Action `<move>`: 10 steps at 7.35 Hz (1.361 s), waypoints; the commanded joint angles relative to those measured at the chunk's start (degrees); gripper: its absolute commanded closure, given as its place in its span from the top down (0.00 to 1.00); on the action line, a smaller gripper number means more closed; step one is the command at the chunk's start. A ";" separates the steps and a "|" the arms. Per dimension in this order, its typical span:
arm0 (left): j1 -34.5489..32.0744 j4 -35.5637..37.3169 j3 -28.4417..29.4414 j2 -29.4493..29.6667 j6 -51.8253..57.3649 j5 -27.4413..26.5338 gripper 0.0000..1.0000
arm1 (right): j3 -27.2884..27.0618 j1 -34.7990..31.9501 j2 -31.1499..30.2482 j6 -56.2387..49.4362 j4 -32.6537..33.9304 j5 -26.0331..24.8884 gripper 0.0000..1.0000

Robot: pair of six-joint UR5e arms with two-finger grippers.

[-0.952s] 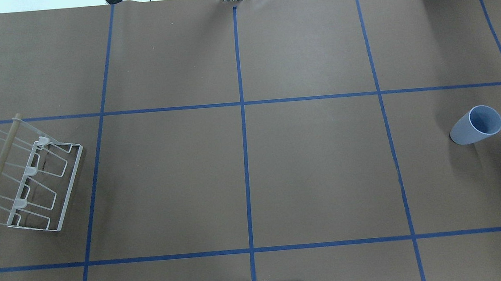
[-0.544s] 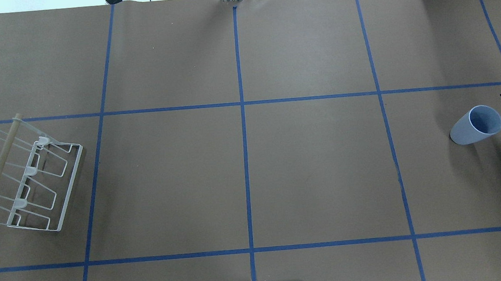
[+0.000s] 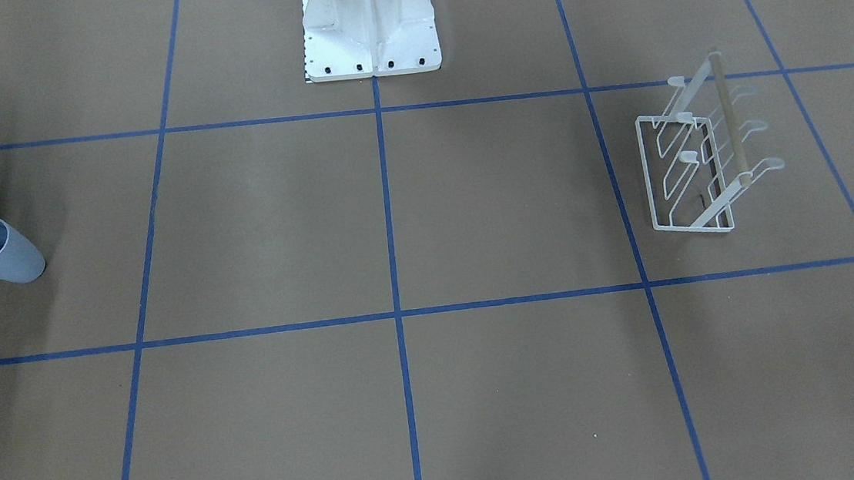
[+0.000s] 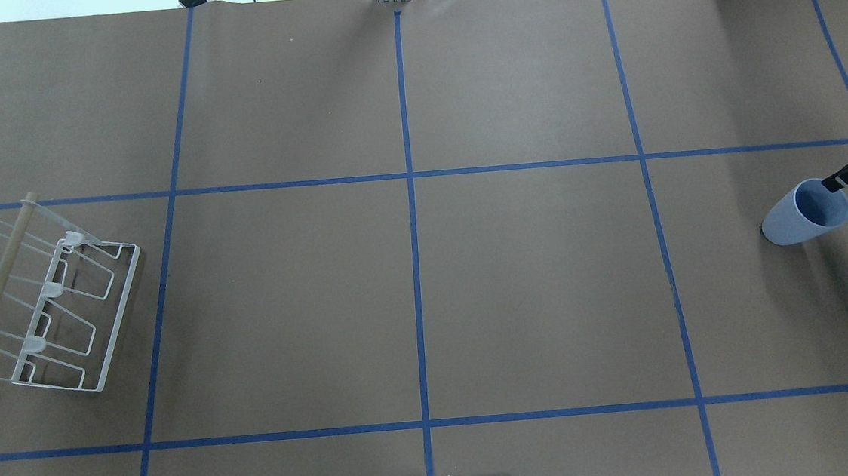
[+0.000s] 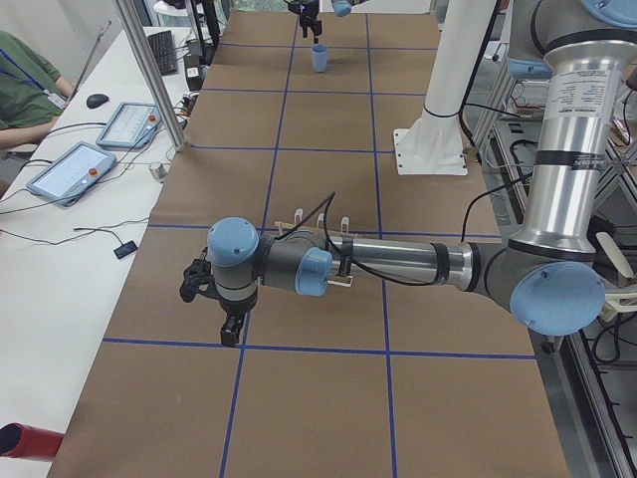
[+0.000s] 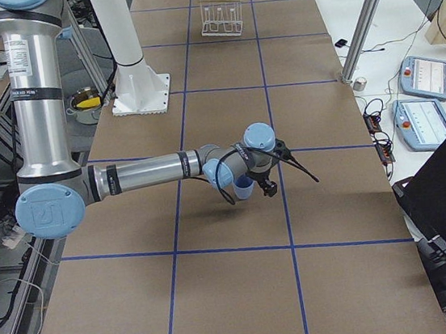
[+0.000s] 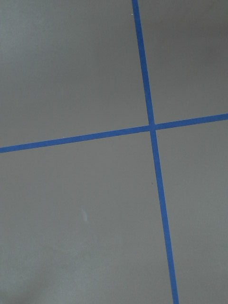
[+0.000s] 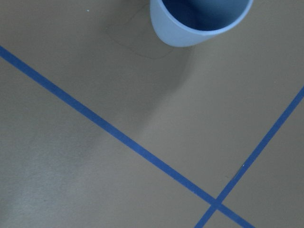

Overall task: Hang cup on cup holder
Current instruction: 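Lower the right gripper to the light blue cup and grasp its base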

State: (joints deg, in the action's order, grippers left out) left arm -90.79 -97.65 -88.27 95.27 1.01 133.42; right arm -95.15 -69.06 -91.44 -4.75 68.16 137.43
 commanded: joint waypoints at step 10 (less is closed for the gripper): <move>0.43 0.00 -0.06 1.40 -0.56 0.00 0.99 | -2.13 2.52 5.55 10.11 -0.65 3.19 0.00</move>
State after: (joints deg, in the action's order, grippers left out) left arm -90.64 -97.63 -88.26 95.82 0.65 133.43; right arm -95.54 -66.41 -88.24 -1.50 67.90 140.06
